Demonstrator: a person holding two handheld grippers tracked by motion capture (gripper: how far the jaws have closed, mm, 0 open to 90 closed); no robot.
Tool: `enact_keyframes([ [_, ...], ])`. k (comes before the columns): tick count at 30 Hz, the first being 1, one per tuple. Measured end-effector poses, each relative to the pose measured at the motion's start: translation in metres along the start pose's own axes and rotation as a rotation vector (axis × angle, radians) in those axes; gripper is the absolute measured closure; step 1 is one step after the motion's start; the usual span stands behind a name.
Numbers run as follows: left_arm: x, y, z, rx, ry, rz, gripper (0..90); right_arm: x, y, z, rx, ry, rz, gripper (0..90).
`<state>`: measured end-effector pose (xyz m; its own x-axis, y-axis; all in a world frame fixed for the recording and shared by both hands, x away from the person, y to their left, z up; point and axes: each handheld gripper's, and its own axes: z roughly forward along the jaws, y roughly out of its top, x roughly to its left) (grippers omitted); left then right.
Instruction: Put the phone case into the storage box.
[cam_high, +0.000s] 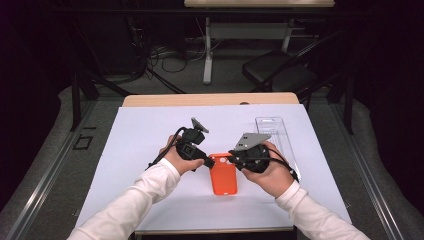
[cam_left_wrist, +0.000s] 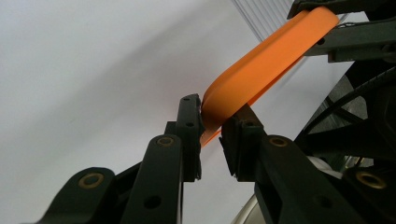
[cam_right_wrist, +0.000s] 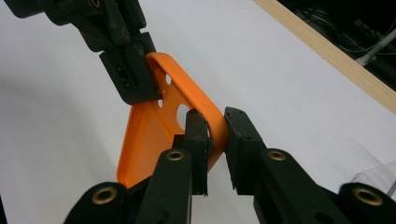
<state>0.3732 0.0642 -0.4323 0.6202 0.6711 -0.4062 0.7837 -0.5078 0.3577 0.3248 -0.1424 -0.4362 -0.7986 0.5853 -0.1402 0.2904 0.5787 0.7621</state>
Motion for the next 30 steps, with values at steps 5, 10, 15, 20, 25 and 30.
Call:
enact_keyframes([
  [5,-0.001,-0.001,-0.001,-0.012,-0.001,0.009,73.0,-0.003,-0.001,-0.001,-0.010,0.008,0.012,80.2],
  [10,-0.001,-0.002,-0.002,-0.027,0.004,0.033,70.1,-0.006,-0.001,-0.002,-0.021,0.012,0.011,80.2],
  [15,-0.002,-0.004,-0.003,-0.036,0.003,0.056,66.9,-0.009,-0.003,-0.003,-0.038,0.013,0.007,80.1],
  [20,-0.003,-0.006,-0.004,-0.053,0.009,0.081,64.1,-0.013,-0.005,-0.004,-0.057,0.017,-0.002,80.0],
  [25,-0.003,-0.008,-0.007,-0.076,0.023,0.104,60.0,-0.016,-0.007,-0.005,-0.079,0.020,-0.007,80.0],
  [30,-0.002,-0.010,-0.009,-0.092,0.033,0.127,57.8,-0.019,-0.008,-0.006,-0.101,0.031,-0.009,80.0],
])
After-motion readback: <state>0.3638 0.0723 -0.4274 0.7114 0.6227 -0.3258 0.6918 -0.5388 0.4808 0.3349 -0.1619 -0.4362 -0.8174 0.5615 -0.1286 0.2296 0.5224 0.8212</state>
